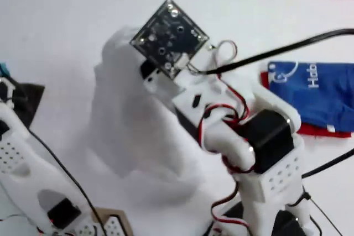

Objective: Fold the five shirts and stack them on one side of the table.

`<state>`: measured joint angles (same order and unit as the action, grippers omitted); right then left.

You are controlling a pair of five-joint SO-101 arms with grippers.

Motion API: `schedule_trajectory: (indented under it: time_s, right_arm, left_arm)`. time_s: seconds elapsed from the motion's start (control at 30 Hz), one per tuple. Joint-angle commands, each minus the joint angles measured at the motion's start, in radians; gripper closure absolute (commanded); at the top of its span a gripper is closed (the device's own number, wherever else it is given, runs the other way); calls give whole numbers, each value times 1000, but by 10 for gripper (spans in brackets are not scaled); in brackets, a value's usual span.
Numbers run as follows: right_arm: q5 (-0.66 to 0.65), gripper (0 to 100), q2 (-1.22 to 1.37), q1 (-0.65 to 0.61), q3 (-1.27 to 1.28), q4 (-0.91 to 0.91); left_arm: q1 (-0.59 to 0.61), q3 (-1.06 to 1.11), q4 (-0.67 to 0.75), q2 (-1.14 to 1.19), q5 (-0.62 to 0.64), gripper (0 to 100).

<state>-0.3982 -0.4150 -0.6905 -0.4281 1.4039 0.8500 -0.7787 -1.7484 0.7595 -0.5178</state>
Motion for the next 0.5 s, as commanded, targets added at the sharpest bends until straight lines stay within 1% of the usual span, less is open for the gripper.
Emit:
schedule_trajectory:
  time_s: [0.0, 0.1, 0.23, 0.37, 0.47]
  right_arm:
    - [3, 977, 56, 28, 2, -13]
    - [2, 977, 120, 67, 103, -16]
    - [2, 977, 226, 160, 238, -47]
    - [2, 977, 357, 283, 379, -185]
    - [2, 977, 458, 375, 434, -291]
  left_arm:
    - [-18, 2, -18, -58, 8, 740]
    - [-18, -7, -29, -60, 3, 740]
    - [-18, -33, -32, -61, 3, 740]
    - [-32, -33, -32, -63, 3, 740]
    - [-37, -33, -37, -63, 3, 740]
